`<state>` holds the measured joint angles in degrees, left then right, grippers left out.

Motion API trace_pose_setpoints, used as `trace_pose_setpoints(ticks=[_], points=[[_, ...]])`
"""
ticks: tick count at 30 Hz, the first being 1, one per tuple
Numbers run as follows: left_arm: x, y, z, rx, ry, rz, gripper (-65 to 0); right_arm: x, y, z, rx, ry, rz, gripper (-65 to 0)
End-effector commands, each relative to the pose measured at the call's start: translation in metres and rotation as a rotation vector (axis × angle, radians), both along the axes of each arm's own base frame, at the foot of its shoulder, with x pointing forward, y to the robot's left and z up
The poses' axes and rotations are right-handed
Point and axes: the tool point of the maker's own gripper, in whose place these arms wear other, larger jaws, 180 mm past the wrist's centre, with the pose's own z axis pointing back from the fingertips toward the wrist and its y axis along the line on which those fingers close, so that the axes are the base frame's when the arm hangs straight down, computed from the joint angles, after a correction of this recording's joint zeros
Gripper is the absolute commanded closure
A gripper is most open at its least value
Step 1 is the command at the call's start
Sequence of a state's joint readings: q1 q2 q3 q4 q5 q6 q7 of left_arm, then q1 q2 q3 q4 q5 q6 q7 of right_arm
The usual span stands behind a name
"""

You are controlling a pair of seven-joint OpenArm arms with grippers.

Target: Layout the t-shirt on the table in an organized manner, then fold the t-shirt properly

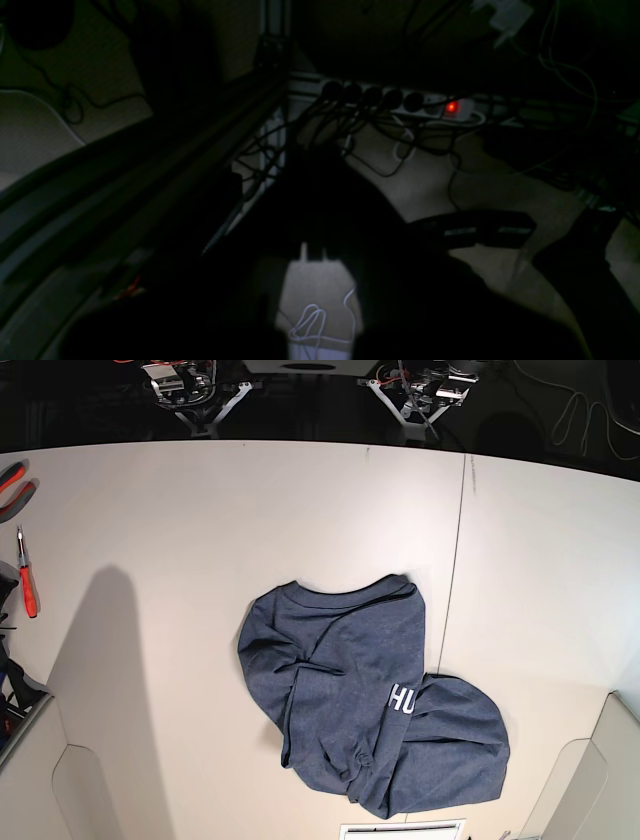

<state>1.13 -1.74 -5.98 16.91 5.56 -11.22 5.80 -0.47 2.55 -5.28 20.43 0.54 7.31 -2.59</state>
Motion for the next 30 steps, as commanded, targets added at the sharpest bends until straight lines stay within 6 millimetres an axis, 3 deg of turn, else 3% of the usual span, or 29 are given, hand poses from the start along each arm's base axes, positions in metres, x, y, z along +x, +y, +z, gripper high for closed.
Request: trace_pose_setpoints(ticks=[1,22,30], points=[[0.0055,-0.0029,0.0013,-0.012,-0.012,-0.003,0.0,0.007,-0.001,0.0014,0.005,-0.021,0.006,0.0],[0.0089,-0.0024,0.002,-0.01,-0.021,-0.003,0.0,0.0108,-0.0004,0.0024,0.006,-0.032,0.006,0.0],[-0.0005,-0.0015,0.0011,-0.009,-0.009,0.001,0.0,0.0115,-0.0004,0.0026,0.006,-0.035,0.007,0.0]])
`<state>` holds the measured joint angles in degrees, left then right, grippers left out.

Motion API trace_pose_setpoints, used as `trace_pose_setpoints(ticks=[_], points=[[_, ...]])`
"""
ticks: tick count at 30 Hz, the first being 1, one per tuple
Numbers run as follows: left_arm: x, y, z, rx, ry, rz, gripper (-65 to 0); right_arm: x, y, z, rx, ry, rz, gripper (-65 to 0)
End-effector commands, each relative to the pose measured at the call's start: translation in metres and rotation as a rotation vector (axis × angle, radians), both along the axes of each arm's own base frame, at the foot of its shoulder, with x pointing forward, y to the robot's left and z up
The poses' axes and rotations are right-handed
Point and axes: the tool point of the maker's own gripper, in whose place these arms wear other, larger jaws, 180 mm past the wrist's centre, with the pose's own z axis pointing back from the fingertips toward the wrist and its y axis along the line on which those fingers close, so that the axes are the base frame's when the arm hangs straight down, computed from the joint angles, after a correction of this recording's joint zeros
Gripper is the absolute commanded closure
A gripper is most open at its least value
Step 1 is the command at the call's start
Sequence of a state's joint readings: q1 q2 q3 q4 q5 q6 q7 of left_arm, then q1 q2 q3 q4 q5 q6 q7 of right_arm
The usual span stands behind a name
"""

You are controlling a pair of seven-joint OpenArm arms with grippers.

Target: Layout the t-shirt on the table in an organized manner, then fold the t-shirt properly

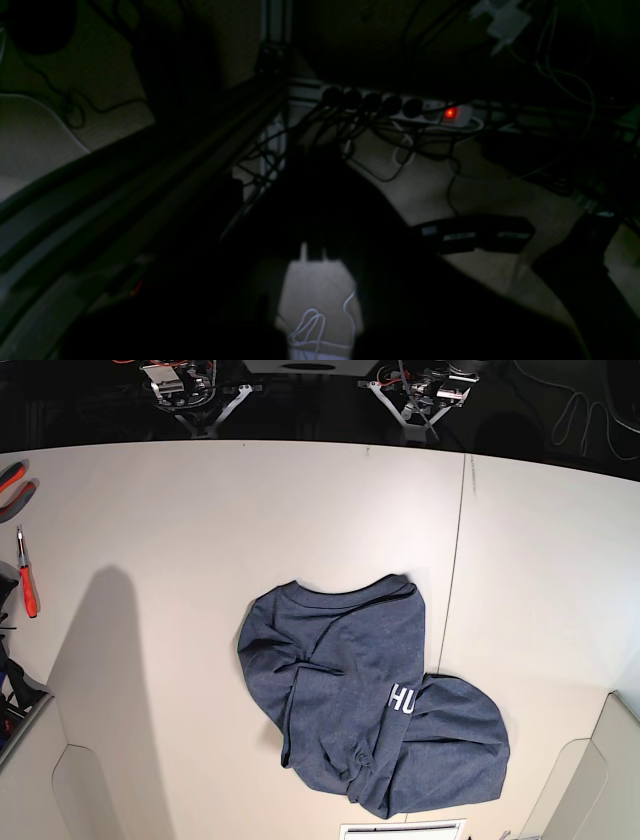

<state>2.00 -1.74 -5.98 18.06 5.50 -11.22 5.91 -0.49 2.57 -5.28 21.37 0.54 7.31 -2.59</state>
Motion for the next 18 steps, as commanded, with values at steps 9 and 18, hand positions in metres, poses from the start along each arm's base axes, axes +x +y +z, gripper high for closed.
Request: trace_pose_setpoints(ticks=[9,18], points=[[-0.012,0.017,0.008,-0.032,-0.061,0.066,0.0,0.006,-0.007,0.012,0.005,-0.087,0.017,0.0],[-0.022,0.054,0.03,-0.045,-0.147,0.112,0.0,-0.005,-0.012,0.032,0.006,-0.164,0.037,0.0]])
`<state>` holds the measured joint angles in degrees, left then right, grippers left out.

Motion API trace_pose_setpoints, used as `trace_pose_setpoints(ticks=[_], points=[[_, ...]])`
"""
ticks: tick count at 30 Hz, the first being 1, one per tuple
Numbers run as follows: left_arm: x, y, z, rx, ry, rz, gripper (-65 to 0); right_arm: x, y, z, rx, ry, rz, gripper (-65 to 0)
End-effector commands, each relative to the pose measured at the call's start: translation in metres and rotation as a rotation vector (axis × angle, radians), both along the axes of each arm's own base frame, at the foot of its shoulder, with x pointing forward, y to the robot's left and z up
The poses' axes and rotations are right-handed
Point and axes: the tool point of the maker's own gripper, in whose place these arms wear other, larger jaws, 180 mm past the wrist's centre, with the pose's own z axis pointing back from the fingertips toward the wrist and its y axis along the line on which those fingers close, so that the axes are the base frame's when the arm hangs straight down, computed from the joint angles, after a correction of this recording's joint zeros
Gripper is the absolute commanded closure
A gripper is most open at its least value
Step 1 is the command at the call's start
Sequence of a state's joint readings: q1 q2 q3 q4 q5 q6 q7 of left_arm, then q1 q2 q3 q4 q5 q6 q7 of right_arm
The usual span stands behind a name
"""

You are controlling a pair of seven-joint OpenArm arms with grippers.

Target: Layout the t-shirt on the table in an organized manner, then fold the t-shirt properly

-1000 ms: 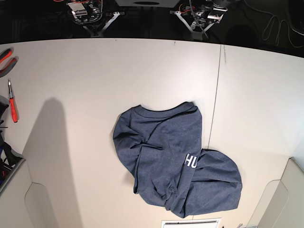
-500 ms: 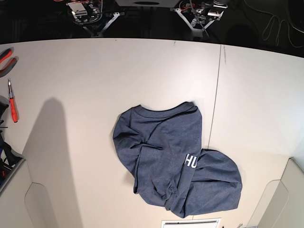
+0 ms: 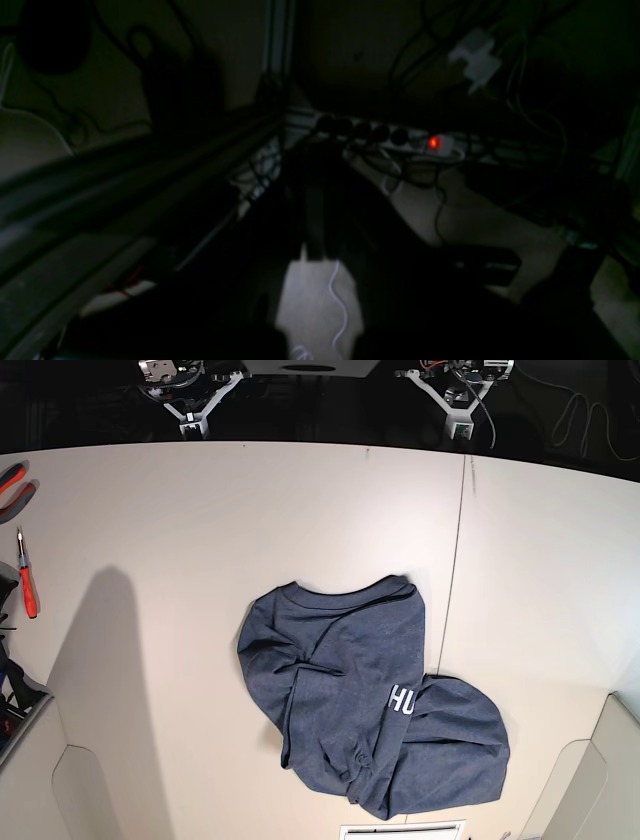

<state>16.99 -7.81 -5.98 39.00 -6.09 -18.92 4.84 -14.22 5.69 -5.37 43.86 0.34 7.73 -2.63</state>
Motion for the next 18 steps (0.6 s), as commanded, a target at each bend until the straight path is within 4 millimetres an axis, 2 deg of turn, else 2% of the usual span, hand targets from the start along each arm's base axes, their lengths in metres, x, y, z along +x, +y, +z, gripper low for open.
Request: trace_pose_setpoints(ticks=[1,9,13,18], points=[[-0.007,0.004,0.004,0.003,-0.008,-0.006,0.0,0.001,-0.002,0.004,0.002,-0.023,0.004,0.0],[-0.023,0.014,0.033,0.033,-0.077,-0.048,0.0,-0.012,0.003,0.027,0.021,-0.087,0.018,0.0],[-0.021,0.014,0.051,0.042,-0.127,-0.073,0.0,-0.02,0.009,0.04,0.035,-0.109,0.022,0.0],[-0.019,0.013,0.071,0.048,-0.177,-0.098,0.0,-0.021,0.016,0.057,0.053,-0.149,0.025,0.0]])
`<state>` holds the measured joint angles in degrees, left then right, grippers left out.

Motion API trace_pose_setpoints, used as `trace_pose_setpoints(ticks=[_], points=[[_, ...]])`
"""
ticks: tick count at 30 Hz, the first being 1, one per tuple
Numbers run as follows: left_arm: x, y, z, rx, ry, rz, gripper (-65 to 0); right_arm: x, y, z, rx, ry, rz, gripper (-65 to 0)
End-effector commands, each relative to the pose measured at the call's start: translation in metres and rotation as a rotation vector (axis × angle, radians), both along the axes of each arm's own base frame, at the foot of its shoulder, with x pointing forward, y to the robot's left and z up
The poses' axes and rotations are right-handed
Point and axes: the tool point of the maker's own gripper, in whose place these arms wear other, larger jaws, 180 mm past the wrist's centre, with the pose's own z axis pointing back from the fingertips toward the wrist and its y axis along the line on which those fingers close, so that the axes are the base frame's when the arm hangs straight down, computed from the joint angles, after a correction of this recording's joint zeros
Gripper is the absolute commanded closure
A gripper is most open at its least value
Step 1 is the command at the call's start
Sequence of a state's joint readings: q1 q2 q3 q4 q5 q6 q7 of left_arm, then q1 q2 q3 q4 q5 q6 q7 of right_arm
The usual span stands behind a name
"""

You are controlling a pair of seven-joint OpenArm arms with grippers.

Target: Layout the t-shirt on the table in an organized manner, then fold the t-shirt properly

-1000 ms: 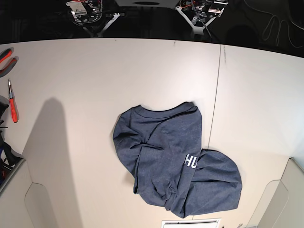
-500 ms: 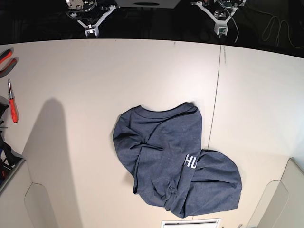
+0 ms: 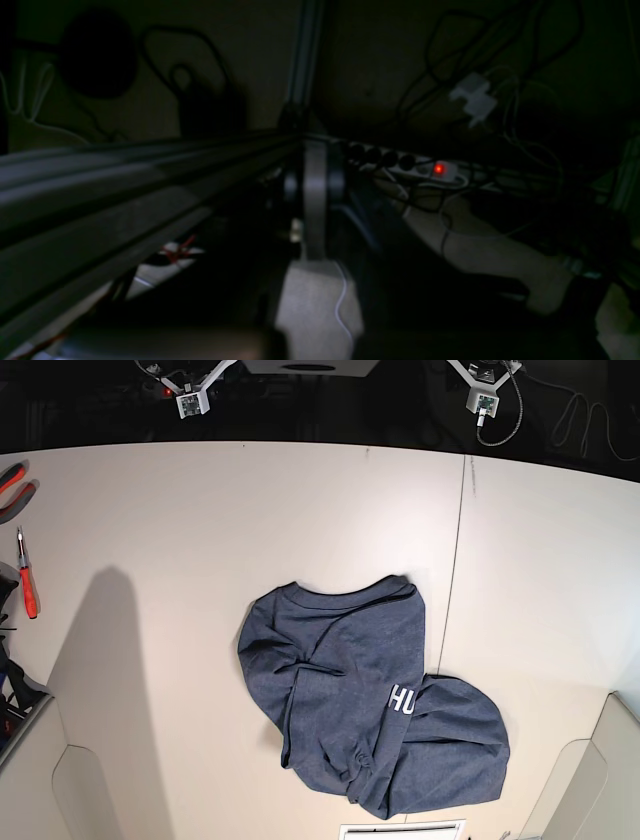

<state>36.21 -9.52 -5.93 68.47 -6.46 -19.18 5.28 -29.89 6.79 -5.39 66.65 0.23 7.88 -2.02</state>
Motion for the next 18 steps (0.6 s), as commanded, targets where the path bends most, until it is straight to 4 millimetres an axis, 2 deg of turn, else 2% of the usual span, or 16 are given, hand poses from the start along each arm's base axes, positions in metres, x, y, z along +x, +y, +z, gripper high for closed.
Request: trace_pose_setpoints(ticks=[1,9,18], points=[[-0.001,0.002,0.006,0.001,-0.019,-0.005,0.0,0.002,0.001,0.006,0.008,-0.025,-0.002,0.0],[0.004,-0.004,0.04,-0.035,-0.088,-0.095,0.0,0.004,0.011,0.038,0.036,-0.097,0.001,0.0],[0.022,-0.007,0.096,0.013,-0.14,-0.244,0.0,0.034,0.022,0.087,0.07,-0.238,0.001,0.0]])
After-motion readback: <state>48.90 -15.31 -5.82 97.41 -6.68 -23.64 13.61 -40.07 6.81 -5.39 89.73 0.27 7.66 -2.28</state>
